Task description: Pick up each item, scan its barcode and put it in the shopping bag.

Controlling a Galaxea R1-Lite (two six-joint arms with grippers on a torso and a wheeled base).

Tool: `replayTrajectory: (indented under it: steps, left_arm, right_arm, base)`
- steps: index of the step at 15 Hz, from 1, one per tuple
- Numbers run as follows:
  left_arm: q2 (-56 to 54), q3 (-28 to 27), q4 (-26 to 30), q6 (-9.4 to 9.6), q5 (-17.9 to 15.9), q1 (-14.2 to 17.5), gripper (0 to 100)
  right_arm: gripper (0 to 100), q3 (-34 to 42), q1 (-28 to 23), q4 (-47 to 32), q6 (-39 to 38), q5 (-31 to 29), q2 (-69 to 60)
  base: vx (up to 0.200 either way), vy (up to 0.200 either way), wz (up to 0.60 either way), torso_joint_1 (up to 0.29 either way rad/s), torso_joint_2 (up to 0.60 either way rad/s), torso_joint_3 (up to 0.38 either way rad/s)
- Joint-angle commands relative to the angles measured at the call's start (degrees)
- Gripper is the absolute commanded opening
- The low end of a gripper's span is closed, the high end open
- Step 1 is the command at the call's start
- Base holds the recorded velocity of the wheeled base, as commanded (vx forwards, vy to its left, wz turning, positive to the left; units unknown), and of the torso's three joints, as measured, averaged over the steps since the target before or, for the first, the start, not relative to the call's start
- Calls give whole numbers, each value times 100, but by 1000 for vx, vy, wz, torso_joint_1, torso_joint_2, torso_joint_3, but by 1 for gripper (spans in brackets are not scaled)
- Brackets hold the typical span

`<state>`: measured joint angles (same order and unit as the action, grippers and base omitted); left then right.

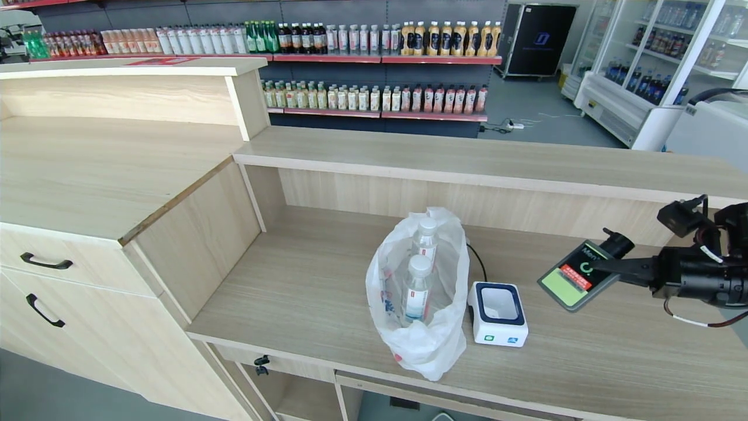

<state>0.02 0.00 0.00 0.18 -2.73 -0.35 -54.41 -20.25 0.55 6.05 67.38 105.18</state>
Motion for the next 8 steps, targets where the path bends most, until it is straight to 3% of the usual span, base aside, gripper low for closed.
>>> replayTrajectory:
  steps: [1, 8]
  left_arm:
    - [6, 0, 0, -1, 1, 0, 100]
    - [6, 0, 0, -1, 1, 0, 100]
  right_arm:
    - [0, -167, 100, 42, 72, 3, 301]
    - [0, -272, 408, 420, 230, 12, 688]
  base:
    - [0, 0, 0, 0, 0, 0]
    - [0, 0, 0, 0, 0, 0]
